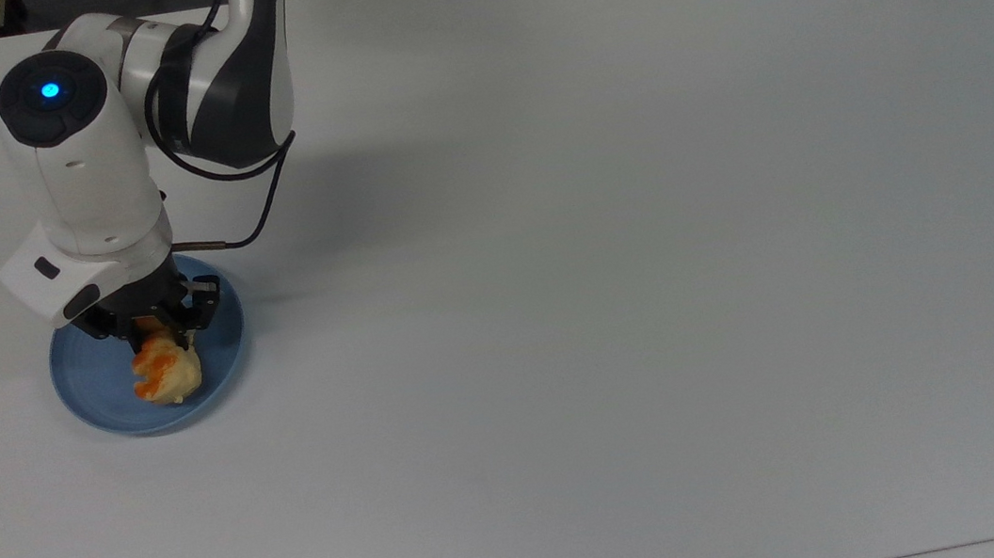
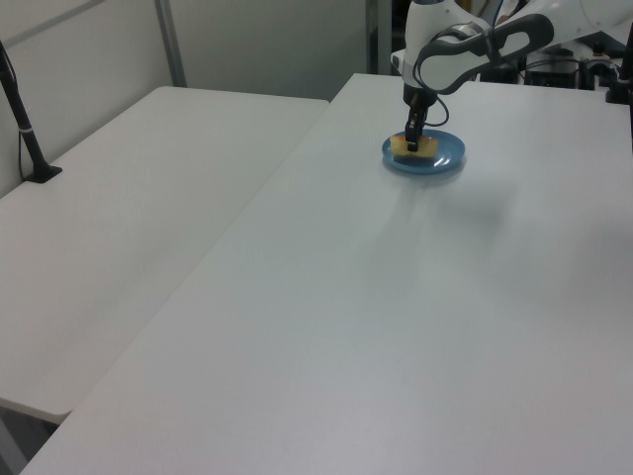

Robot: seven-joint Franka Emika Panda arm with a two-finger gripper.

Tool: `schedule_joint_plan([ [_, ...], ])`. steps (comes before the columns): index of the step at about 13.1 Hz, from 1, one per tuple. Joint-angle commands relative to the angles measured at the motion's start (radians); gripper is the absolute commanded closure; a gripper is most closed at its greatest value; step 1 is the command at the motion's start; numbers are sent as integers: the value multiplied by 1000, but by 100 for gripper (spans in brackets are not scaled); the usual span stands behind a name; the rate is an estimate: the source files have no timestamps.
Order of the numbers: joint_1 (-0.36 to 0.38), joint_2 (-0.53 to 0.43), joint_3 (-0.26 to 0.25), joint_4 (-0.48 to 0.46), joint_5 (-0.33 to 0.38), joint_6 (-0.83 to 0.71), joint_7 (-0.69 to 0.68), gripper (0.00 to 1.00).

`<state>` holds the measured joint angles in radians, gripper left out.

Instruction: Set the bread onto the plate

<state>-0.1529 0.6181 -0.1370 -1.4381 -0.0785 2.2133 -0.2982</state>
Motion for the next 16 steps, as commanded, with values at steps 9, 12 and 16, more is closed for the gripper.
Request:
schedule_joint_plan([
  [9, 81, -82, 8, -10, 9, -27, 107, 0],
  [12, 168, -165, 8, -10, 14, -172, 193, 0],
  [16, 292, -305, 7, -21, 11, -369, 381, 0],
])
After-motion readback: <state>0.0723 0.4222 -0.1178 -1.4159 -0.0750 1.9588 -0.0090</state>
